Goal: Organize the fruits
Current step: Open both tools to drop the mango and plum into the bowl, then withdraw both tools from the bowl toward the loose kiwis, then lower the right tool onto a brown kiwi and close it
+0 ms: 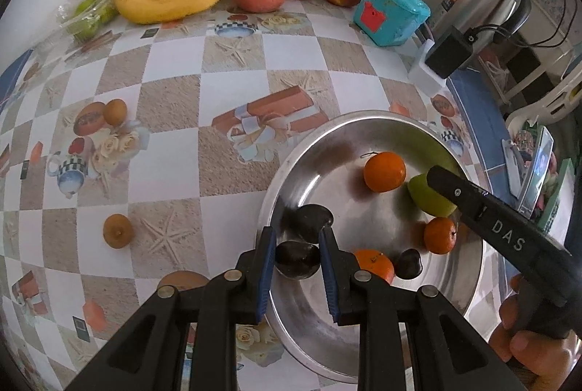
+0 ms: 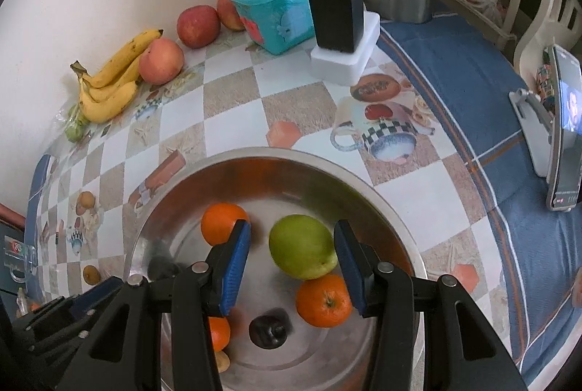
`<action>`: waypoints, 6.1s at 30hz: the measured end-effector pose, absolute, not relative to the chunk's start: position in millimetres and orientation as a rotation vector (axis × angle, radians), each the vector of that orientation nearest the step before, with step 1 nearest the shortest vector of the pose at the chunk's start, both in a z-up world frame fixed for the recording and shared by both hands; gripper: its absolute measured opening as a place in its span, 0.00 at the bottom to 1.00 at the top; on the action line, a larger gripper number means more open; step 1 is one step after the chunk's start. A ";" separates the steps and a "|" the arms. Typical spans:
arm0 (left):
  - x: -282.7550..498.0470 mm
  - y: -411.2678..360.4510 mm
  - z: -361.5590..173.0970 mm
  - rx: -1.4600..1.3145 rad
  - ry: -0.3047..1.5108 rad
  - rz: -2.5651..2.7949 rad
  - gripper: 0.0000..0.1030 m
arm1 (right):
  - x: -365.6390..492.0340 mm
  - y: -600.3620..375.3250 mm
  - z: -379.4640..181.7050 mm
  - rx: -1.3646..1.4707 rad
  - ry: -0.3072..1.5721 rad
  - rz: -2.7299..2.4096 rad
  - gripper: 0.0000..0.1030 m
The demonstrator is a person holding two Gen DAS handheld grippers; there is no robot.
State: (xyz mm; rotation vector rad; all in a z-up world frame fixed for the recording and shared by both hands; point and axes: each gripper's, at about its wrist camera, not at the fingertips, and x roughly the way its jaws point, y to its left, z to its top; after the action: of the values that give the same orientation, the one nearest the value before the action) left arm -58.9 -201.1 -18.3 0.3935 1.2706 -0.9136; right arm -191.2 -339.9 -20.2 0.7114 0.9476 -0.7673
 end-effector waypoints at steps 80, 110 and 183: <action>36.7 -131.7 3.1 0.193 1.205 -0.542 1.00 | -164.2 -315.2 11.6 0.588 0.928 -0.743 0.95; 95.1 -75.3 24.8 0.235 1.080 -0.405 1.00 | -135.5 -286.7 14.9 0.536 0.929 -0.670 0.95; 129.0 -43.5 -54.7 0.296 1.266 -0.319 1.00 | 3.3 -154.0 -53.9 0.415 1.099 -0.324 0.37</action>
State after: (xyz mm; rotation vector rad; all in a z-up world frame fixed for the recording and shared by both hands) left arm 129.0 -43.5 -54.7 0.2957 1.2661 -0.3187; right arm 3.3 -154.0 -53.9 0.4154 1.0993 -0.3238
